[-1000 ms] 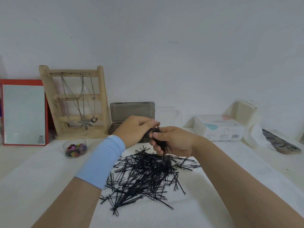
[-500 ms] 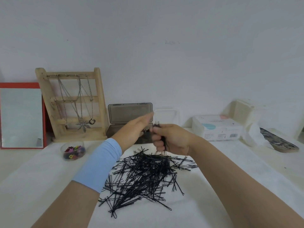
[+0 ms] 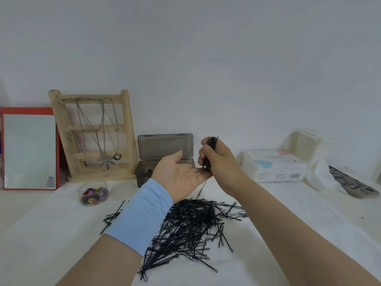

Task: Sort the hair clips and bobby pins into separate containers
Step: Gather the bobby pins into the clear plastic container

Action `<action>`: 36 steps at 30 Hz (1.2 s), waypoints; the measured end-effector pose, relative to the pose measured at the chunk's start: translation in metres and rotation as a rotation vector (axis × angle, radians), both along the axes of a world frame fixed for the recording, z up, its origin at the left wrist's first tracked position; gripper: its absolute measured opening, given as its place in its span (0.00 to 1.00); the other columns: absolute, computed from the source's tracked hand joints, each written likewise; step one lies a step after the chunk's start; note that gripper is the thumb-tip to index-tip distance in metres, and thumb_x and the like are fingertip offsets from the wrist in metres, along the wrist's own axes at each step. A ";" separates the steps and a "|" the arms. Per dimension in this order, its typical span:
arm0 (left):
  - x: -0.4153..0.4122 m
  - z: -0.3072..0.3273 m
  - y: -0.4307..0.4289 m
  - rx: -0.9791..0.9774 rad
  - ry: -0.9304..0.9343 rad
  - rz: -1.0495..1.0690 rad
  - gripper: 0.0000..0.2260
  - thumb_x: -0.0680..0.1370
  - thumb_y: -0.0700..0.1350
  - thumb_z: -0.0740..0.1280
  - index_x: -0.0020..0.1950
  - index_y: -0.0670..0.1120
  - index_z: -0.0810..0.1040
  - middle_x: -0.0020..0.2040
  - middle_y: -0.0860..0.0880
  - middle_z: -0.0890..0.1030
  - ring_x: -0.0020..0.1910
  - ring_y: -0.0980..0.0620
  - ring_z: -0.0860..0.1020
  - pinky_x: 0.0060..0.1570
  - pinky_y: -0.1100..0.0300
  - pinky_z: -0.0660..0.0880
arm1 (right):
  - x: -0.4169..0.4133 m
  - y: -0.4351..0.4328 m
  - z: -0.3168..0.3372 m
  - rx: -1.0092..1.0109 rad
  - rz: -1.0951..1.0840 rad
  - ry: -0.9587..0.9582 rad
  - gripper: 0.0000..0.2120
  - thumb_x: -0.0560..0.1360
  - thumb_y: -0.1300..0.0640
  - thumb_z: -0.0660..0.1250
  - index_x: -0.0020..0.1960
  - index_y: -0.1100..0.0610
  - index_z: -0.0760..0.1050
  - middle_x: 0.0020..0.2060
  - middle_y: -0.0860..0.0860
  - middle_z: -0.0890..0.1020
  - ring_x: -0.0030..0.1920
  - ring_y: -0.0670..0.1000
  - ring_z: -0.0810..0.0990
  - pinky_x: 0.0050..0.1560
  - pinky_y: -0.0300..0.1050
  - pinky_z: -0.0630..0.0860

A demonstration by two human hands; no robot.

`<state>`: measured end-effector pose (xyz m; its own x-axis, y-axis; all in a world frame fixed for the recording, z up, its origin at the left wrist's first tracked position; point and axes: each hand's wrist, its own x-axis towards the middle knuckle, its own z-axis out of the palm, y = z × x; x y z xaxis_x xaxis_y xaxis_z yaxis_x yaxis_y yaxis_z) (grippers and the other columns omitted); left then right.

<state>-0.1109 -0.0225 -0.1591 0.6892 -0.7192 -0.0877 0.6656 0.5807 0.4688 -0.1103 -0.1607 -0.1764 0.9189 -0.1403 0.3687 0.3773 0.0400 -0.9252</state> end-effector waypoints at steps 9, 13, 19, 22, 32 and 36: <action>0.012 0.004 0.009 0.707 -0.424 0.062 0.23 0.83 0.57 0.56 0.67 0.39 0.70 0.61 0.38 0.71 0.62 0.39 0.74 0.68 0.47 0.68 | -0.001 -0.011 0.003 0.038 0.172 0.113 0.07 0.84 0.63 0.56 0.50 0.57 0.71 0.31 0.50 0.71 0.33 0.51 0.70 0.46 0.48 0.75; 0.027 0.013 0.006 1.035 -0.888 0.404 0.19 0.80 0.63 0.57 0.69 0.59 0.70 0.65 0.59 0.74 0.64 0.58 0.72 0.70 0.56 0.63 | -0.003 -0.022 0.004 0.048 0.311 0.271 0.08 0.84 0.64 0.56 0.53 0.59 0.73 0.31 0.52 0.70 0.32 0.51 0.70 0.35 0.44 0.71; 0.034 0.028 -0.010 1.230 -1.406 0.206 0.18 0.83 0.57 0.53 0.65 0.59 0.79 0.62 0.56 0.81 0.64 0.58 0.74 0.63 0.65 0.65 | -0.004 -0.033 0.005 0.014 0.388 0.382 0.06 0.84 0.63 0.57 0.53 0.61 0.72 0.33 0.53 0.71 0.33 0.51 0.73 0.33 0.42 0.67; 0.049 0.027 -0.016 1.214 -1.361 0.108 0.19 0.81 0.59 0.54 0.62 0.58 0.81 0.60 0.63 0.80 0.64 0.61 0.74 0.71 0.57 0.64 | -0.002 -0.043 0.004 -0.065 0.364 0.431 0.06 0.84 0.62 0.56 0.53 0.59 0.72 0.33 0.52 0.71 0.34 0.51 0.71 0.34 0.42 0.65; 0.090 -0.018 -0.010 1.491 -1.425 0.301 0.18 0.83 0.54 0.53 0.63 0.50 0.79 0.62 0.48 0.81 0.62 0.47 0.77 0.63 0.55 0.70 | 0.071 -0.062 0.017 -1.372 0.018 0.426 0.07 0.82 0.56 0.60 0.55 0.54 0.76 0.50 0.51 0.77 0.50 0.52 0.75 0.50 0.44 0.70; 0.098 -0.027 -0.009 1.586 -1.484 0.235 0.17 0.83 0.51 0.55 0.71 0.56 0.72 0.71 0.55 0.73 0.70 0.52 0.71 0.69 0.58 0.65 | 0.084 -0.049 0.000 -1.561 0.075 0.446 0.12 0.81 0.52 0.63 0.57 0.57 0.80 0.50 0.54 0.82 0.50 0.56 0.80 0.49 0.47 0.75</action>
<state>-0.0125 -0.0311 -0.1864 0.8354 -0.5218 0.1728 -0.5359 -0.7029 0.4676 -0.0265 -0.2101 -0.1761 0.9731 0.1418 -0.1813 0.1232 -0.9863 -0.1101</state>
